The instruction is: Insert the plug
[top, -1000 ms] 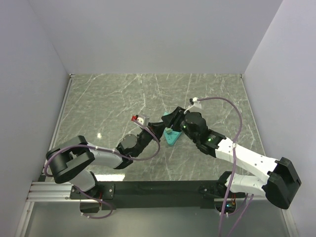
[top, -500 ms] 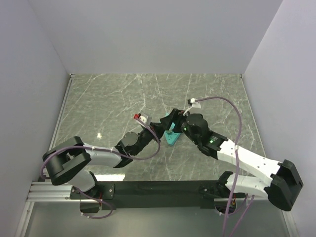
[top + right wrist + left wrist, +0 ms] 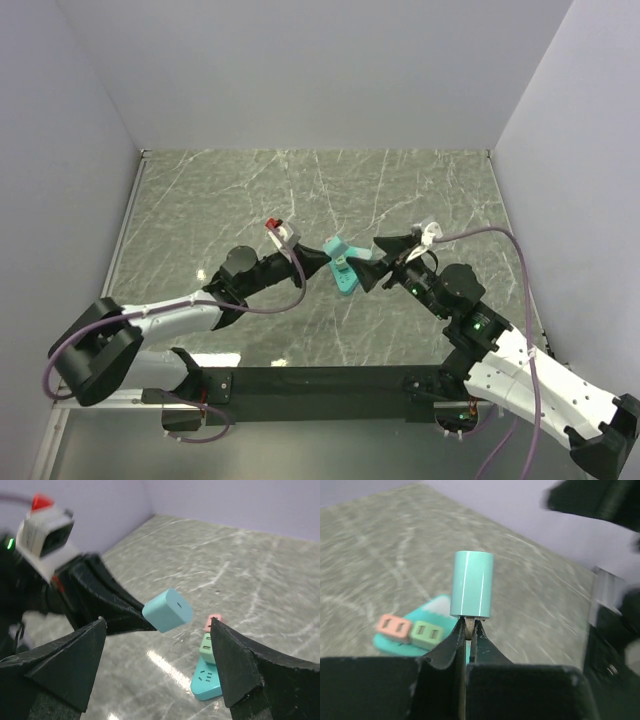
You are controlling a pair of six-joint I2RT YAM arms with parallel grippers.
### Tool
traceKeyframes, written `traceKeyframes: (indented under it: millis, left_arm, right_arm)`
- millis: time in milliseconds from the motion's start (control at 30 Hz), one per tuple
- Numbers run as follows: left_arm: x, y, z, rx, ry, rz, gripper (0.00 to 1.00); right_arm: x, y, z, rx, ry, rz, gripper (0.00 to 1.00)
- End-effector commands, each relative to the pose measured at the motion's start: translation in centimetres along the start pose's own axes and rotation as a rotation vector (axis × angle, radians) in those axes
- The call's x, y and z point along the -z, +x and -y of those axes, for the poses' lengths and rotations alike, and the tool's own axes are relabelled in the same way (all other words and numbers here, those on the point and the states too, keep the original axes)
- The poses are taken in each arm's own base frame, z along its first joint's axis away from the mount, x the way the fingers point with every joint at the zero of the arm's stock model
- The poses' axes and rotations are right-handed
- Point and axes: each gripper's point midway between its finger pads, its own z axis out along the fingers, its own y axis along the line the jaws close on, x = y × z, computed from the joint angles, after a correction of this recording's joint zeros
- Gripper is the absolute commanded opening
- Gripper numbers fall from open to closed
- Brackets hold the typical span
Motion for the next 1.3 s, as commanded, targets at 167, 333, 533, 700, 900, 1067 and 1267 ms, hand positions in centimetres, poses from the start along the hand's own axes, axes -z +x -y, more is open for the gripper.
traceKeyframes:
  millis: [167,333,533,700,900,1067,1267]
  left_arm:
    - [4.9,-1.3,8.8,-0.132,0.503,-0.017,0.0]
    - [6.8,-1.5,10.6,-0.158,0.609,-0.016,0.0]
    - [7.5,-1.7,10.9,-0.18,0.621,-0.015,0.0]
    - [7.7,-1.9,10.9,-0.185,0.612,-0.01,0.0]
    - [7.7,-1.9,10.7,-0.189,0.595,-0.008,0.0]
    - [7.6,-1.8,10.7,-0.186,0.596,-0.011,0.0]
    - [7.2,-1.4,10.4,-0.175,0.589,-0.024,0.0]
  right_arm:
    - [1.0,0.9,-5.7,0.175,-0.379,-0.054,0.86]
    - [1.6,1.5,-7.2,0.175,-0.481,-0.088,0.78]
    - [3.9,1.4,-9.5,0.177,-0.64,-0.092,0.68]
    - [3.8,2.2,-9.9,0.161,-0.663,-0.158,0.62]
    - [4.0,2.4,-10.3,0.153,-0.697,-0.175,0.55]
    - [4.0,2.4,-10.6,0.155,-0.715,-0.174,0.37]
    - [4.8,1.6,-11.1,0.176,-0.756,-0.088,0.09]
